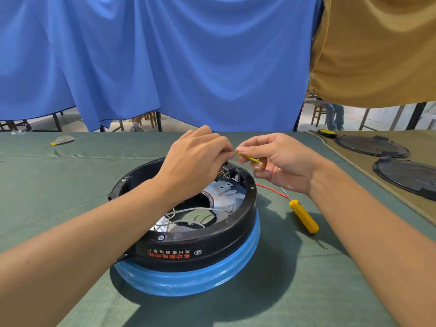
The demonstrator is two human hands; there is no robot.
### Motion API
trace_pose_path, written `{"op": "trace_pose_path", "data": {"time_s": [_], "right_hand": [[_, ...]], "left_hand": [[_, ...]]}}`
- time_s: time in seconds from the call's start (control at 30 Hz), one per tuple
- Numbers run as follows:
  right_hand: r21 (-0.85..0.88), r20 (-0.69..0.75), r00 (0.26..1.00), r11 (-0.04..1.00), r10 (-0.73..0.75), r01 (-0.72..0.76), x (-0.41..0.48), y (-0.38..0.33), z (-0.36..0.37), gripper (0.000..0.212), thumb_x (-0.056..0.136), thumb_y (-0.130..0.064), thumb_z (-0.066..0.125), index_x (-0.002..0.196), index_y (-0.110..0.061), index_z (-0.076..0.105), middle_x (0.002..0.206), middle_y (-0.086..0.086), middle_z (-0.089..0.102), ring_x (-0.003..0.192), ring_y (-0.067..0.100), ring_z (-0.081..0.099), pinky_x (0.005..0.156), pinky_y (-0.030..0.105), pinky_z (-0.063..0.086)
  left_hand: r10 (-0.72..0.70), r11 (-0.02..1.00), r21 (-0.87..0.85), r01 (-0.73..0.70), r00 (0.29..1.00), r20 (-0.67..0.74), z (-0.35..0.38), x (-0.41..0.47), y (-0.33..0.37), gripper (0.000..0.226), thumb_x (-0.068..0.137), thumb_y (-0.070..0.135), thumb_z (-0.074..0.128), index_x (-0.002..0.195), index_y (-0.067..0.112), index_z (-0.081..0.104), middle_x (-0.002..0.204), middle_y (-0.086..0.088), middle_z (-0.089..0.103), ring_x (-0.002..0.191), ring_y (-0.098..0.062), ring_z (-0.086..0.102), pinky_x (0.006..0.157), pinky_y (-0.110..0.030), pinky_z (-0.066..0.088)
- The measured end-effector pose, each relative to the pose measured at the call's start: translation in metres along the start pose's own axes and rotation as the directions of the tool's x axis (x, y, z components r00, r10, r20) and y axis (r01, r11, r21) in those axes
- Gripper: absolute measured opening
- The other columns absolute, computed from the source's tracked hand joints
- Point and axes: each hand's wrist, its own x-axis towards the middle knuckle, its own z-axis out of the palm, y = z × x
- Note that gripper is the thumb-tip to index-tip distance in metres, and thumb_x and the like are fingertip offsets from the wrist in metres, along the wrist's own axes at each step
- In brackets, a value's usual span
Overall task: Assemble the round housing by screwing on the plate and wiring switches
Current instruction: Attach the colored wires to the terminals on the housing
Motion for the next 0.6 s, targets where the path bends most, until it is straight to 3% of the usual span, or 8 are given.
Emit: {"op": "trace_pose_path", "data": {"time_s": [0.13,0.23,0.37,0.6], "right_hand": [[-0.085,-0.119,0.989,0.994,-0.084,0.074,0.001,-0.005,-0.009,0.051,0.094,-0.051,0.052,0.087,-0.003,0.067,0.073,0.012,0.070,0.050,0.014,0.049,0.048,0.023,0.041],[-0.193,-0.142,0.964,0.962,-0.224,0.195,-0.001,-0.006,-0.016,0.039,0.090,-0.040,0.063,0.088,-0.001,0.068,0.075,0.011,0.071,0.057,0.013,0.053,0.051,0.023,0.045],[-0.371,-0.151,0.941,0.899,-0.304,0.231,0.000,-0.001,-0.015,0.021,0.086,-0.023,0.071,0.087,-0.002,0.071,0.076,0.008,0.074,0.059,0.009,0.056,0.052,0.022,0.048],[-0.408,-0.298,0.890,0.889,-0.345,0.209,0.004,0.003,-0.015,0.017,0.083,-0.021,0.075,0.081,-0.006,0.068,0.070,0.005,0.073,0.054,0.008,0.059,0.047,0.020,0.048]], "left_hand": [[-0.124,0.992,0.000,0.124,0.992,0.026,0.004,0.000,-0.003,0.019,0.101,0.021,0.052,0.096,0.009,0.067,0.090,-0.001,0.066,0.096,-0.024,0.053,0.073,-0.027,0.030],[-0.177,0.984,0.040,0.175,0.982,0.065,0.007,-0.001,-0.008,0.023,0.103,0.024,0.046,0.102,0.012,0.066,0.094,0.000,0.066,0.100,-0.021,0.050,0.071,-0.028,0.031],[-0.134,0.989,0.075,0.129,0.989,0.068,0.008,-0.001,-0.005,0.024,0.103,0.027,0.046,0.100,0.014,0.066,0.092,0.002,0.067,0.097,-0.019,0.050,0.070,-0.026,0.023],[-0.109,0.992,0.070,0.106,0.993,0.043,0.006,-0.002,-0.003,0.023,0.102,0.027,0.047,0.097,0.014,0.066,0.090,0.003,0.067,0.094,-0.019,0.051,0.070,-0.026,0.027]]}}
